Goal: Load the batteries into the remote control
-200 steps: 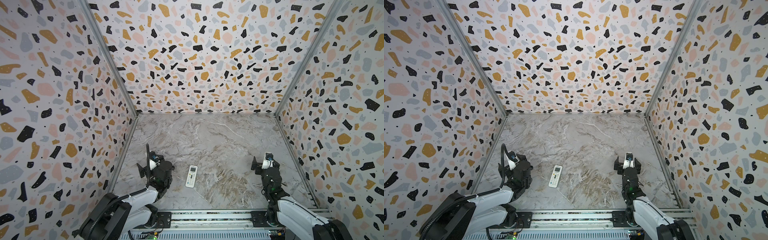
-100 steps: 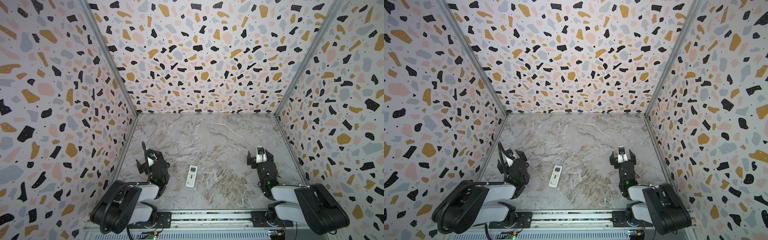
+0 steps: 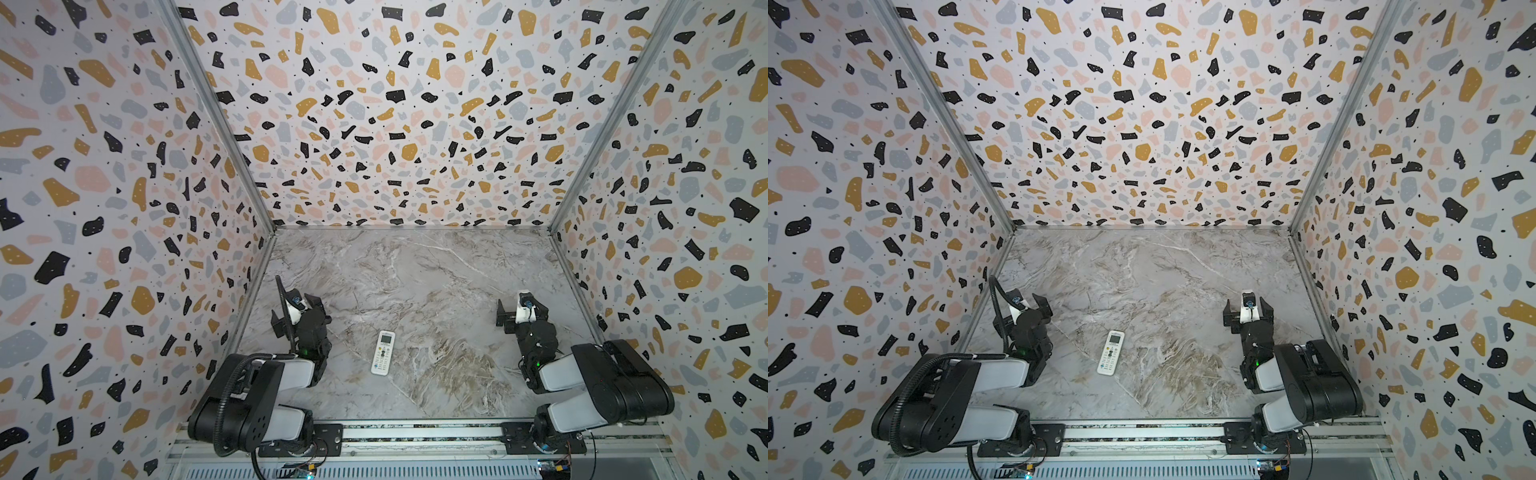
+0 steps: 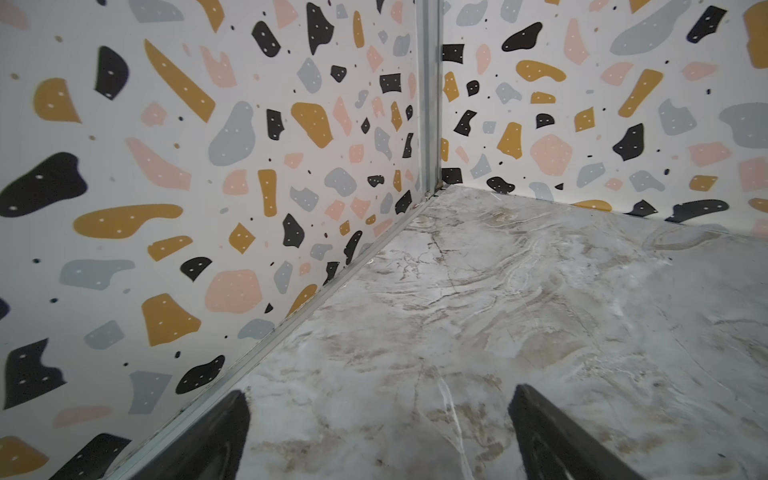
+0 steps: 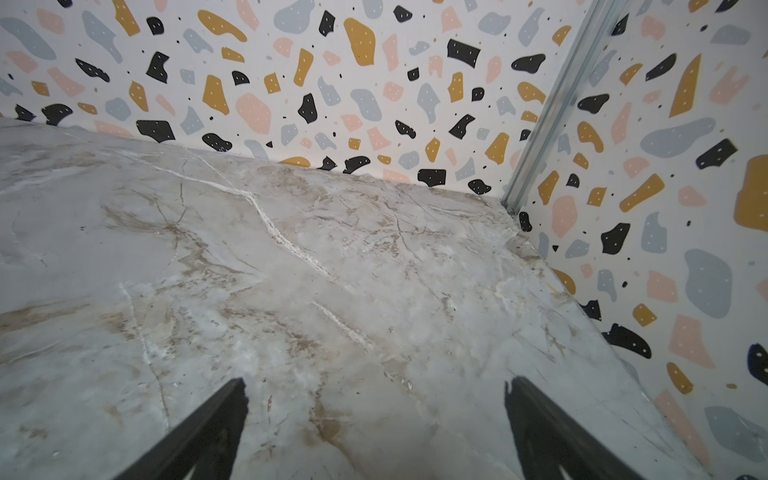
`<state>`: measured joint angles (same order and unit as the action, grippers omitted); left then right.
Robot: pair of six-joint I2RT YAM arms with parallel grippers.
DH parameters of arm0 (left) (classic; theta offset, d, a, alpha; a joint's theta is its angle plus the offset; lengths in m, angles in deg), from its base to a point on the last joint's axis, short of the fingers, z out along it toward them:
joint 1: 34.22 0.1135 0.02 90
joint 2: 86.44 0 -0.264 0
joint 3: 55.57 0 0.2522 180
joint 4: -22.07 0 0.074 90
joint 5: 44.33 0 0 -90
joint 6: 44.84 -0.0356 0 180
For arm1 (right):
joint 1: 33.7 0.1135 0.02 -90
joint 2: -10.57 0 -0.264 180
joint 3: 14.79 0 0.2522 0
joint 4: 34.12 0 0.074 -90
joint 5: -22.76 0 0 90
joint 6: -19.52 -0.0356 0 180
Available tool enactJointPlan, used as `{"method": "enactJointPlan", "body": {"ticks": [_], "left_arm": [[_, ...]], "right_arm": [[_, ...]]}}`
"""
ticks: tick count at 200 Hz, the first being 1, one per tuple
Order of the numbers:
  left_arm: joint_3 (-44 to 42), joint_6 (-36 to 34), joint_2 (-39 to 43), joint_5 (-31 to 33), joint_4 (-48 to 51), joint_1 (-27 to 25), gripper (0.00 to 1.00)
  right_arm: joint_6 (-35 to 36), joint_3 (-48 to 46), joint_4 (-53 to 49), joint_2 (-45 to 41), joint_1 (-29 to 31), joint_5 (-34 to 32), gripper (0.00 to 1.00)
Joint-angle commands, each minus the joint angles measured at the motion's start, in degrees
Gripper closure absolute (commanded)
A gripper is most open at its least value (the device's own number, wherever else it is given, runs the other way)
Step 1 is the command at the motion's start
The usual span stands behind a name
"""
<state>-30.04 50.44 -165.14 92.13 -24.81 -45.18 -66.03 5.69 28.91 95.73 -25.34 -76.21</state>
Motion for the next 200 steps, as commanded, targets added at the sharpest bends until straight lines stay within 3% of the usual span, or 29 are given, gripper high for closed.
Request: {"method": "enactJointPlan", "body": {"ticks": [1,35,55,70,107,142,175,200], "left_arm": [[0.24,1.22,0.80,-4.62,-1.67,1.26,0.00],[-0.94,-0.32,0.59,-10.12,-3.90,1.73,0.01],[-4.34,-1.74,-3.21,-11.32,-14.85,1.73,0.01],[-2.78,-1.11,-1.08,-11.62,-8.15,1.73,0.01],[-3.02,-1.21,-1.58,-11.43,-9.48,1.83,0.01],[-3.24,-1.23,-1.40,-11.39,-9.74,1.82,0.01],[-3.24,-1.22,-1.38,-11.39,-9.69,1.82,0.01],[-3.12,-1.22,-1.38,-11.39,-9.69,1.82,0.00]], "right_arm": [[-3.27,4.85,-4.57,0.39,-1.90,2.12,0.01],[-5.23,5.16,-5.61,0.22,-3.84,2.98,0.01],[-5.40,4.97,-5.27,0.26,-4.23,3.59,0.01],[-5.38,4.97,-5.55,0.09,-4.26,3.46,0.01],[-5.59,5.06,-5.30,0.29,-4.33,3.59,0.01],[-3.64,2.71,-1.51,-0.45,-5.28,10.60,0.01],[-4.19,5.46,-5.97,0.40,-7.21,15.14,0.01],[-4.15,5.68,-6.17,0.52,-7.34,15.43,0.01]]}}
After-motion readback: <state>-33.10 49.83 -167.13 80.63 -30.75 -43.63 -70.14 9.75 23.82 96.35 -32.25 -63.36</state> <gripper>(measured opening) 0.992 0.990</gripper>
